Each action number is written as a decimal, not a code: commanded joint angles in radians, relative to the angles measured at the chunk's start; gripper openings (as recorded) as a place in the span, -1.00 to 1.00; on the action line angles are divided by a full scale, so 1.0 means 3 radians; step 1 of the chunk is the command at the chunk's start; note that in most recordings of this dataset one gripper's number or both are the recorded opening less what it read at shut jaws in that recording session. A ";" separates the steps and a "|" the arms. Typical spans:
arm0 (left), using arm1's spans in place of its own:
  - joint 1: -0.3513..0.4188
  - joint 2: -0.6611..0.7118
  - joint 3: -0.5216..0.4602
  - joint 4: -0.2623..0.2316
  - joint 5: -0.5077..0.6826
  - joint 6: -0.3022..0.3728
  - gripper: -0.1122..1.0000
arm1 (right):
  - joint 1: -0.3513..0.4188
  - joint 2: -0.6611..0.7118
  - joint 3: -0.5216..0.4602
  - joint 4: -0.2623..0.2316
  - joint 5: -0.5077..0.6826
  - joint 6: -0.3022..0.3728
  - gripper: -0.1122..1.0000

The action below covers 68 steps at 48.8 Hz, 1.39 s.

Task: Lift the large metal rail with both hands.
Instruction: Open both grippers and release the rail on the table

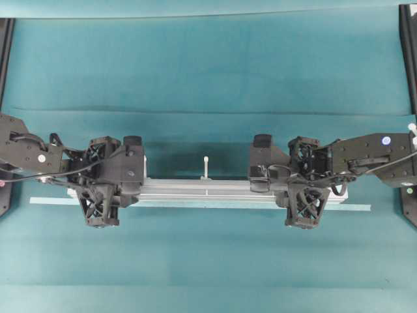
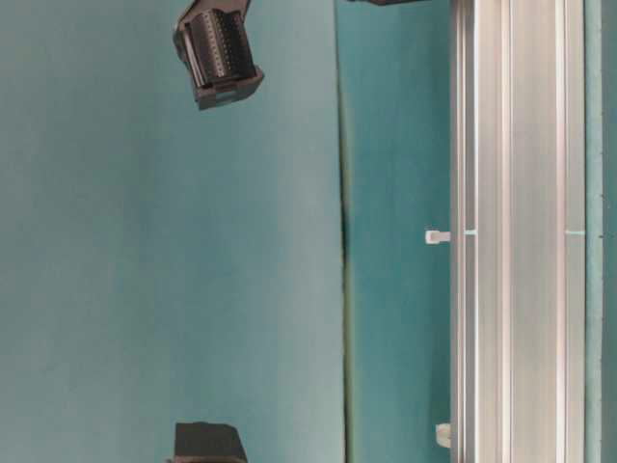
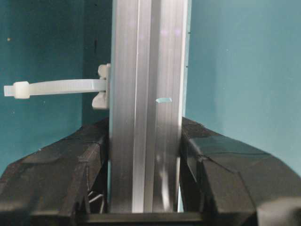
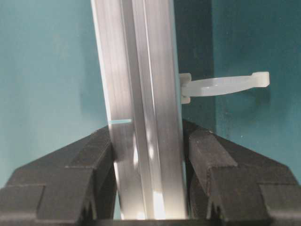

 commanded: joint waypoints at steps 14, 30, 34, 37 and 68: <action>-0.0026 -0.0015 0.0097 -0.0010 0.0031 0.0051 -0.15 | -0.0015 0.0010 0.0051 0.0010 -0.0061 0.0051 -0.10; -0.0015 -0.0020 0.0123 -0.0015 0.0015 0.0056 -0.15 | -0.0015 0.0010 0.0087 0.0020 -0.0066 0.0056 -0.10; -0.0015 -0.0015 0.0118 -0.0015 -0.0010 0.0056 -0.15 | -0.0015 0.0010 0.0118 0.0026 -0.0031 0.0056 -0.10; -0.0015 -0.0015 0.0123 -0.0015 -0.0041 0.0056 -0.15 | -0.0015 0.0005 0.0128 0.0026 -0.0026 0.0061 -0.10; -0.0010 0.0026 0.0133 -0.0015 -0.0102 0.0026 -0.15 | -0.0015 0.0005 0.0128 0.0087 -0.0092 0.0056 -0.10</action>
